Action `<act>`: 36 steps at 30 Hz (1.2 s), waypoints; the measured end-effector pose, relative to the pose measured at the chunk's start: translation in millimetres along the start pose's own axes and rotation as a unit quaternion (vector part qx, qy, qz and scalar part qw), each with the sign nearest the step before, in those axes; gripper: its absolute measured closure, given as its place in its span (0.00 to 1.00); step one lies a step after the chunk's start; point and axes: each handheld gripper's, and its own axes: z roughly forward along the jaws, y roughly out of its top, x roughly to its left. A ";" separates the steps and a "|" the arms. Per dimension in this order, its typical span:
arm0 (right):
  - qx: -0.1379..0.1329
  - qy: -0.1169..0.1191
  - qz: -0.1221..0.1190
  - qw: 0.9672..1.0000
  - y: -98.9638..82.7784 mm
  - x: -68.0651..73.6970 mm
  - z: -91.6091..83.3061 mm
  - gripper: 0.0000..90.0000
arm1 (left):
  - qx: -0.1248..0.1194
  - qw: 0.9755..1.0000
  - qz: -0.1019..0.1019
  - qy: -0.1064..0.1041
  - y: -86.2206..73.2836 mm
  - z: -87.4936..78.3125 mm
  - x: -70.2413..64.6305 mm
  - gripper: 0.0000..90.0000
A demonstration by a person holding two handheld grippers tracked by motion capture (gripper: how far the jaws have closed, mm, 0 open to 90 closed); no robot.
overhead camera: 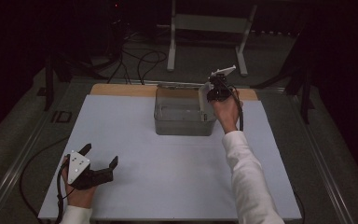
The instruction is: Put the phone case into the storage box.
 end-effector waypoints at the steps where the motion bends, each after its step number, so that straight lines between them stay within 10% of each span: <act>1: 0.001 0.000 0.000 1.000 -0.3 0.2 0.9 0.91 | 0.000 1.000 0.000 0.000 0.0 0.1 0.0 0.00; 36: 0.019 0.003 0.006 1.000 -8.2 0.1 24.2 0.90 | 0.001 1.000 0.000 -0.001 -0.3 0.4 -0.2 0.00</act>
